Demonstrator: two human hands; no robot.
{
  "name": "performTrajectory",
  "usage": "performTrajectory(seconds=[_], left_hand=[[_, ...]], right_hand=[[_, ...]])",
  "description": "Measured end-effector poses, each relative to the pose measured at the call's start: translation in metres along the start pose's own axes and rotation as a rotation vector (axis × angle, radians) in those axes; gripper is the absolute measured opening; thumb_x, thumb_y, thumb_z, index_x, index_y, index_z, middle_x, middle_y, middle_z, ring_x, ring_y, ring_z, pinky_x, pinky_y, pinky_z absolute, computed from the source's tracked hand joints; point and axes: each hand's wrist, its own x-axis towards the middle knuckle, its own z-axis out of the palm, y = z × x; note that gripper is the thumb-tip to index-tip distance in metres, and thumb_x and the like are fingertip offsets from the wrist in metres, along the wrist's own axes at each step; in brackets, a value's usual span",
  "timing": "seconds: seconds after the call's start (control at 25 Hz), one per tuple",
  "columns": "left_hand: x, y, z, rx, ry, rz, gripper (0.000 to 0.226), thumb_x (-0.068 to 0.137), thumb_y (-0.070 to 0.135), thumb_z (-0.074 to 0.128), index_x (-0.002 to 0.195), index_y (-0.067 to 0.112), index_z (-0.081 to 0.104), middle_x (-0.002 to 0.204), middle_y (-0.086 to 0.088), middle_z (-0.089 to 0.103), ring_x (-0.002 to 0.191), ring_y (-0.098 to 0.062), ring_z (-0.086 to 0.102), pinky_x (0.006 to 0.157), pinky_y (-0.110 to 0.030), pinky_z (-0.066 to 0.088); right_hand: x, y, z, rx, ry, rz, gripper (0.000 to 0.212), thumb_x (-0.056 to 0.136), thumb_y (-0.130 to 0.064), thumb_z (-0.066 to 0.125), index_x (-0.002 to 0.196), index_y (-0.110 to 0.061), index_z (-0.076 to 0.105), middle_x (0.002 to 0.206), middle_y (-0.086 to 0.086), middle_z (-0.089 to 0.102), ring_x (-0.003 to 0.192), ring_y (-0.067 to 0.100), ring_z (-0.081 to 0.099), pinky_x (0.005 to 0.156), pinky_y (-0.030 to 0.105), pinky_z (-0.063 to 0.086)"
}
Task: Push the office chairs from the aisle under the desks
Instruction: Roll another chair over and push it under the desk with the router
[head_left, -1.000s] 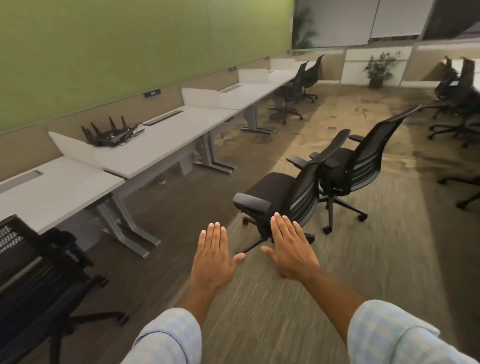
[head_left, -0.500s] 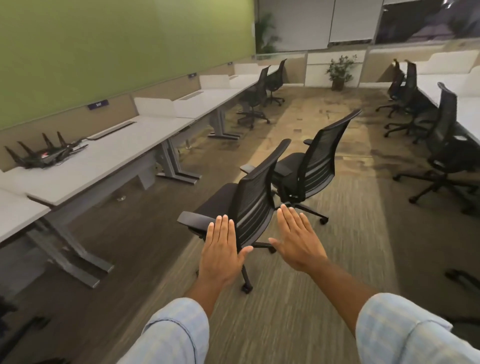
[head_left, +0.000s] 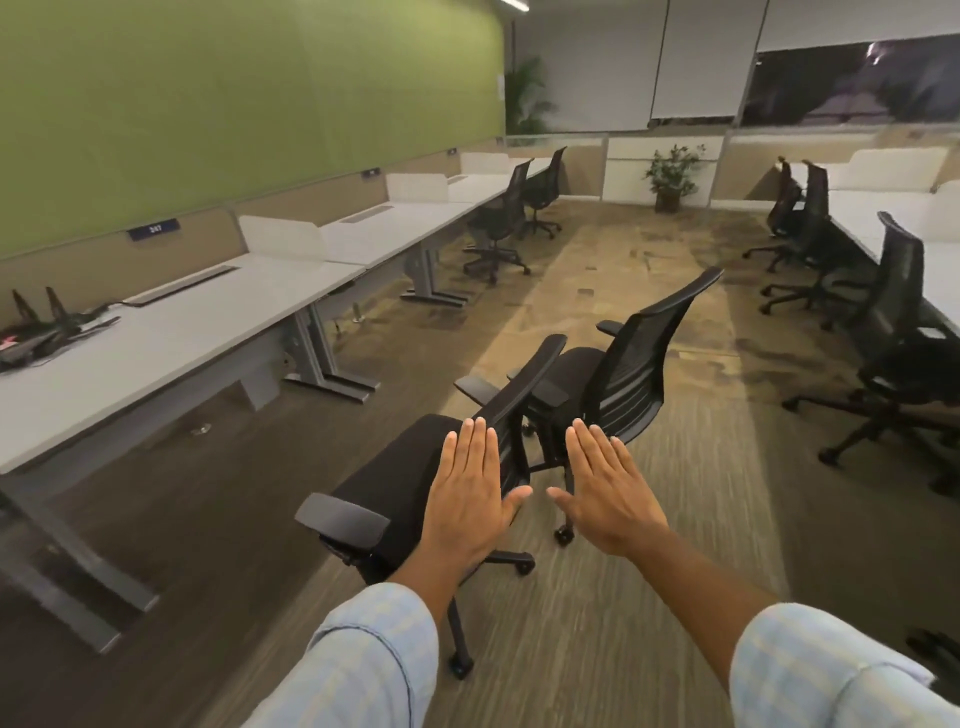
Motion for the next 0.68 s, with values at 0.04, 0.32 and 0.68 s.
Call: performTrajectory(seconds=[0.04,0.32,0.68], left_hand=[[0.019,-0.006,0.002,-0.002,-0.007,-0.022,0.096,0.103,0.075,0.007,0.164,0.001,0.004,0.173,-0.021,0.003,0.162,-0.034,0.0,0.131,-0.053,0.01],[0.111,-0.022,0.042,-0.001,-0.116,-0.138,0.081,0.108,0.058,0.013,0.163,-0.001,0.007,0.173,-0.025,0.011,0.162,-0.037,0.004,0.131,-0.055,0.01],[0.125,-0.032,0.065,-0.171,-0.066,-0.2,0.062,0.109,0.041,0.012,0.162,0.012,0.025,0.168,-0.011,0.035,0.158,-0.026,0.026,0.127,-0.048,0.029]], right_hand=[[0.021,0.005,0.0,-0.009,-0.007,-0.021,0.09,0.102,-0.077,0.004,0.164,-0.017,-0.02,0.171,0.004,-0.027,0.153,0.019,-0.034,0.119,0.038,-0.025],[0.144,0.036,0.013,-0.068,-0.018,-0.13,0.091,0.102,-0.077,0.005,0.165,-0.015,-0.016,0.172,0.004,-0.024,0.156,0.019,-0.028,0.117,0.035,-0.026],[0.261,0.08,0.049,-0.132,-0.135,-0.418,0.086,0.103,-0.075,0.004,0.166,-0.018,-0.01,0.175,0.002,-0.017,0.154,0.015,-0.031,0.121,0.038,-0.021]])
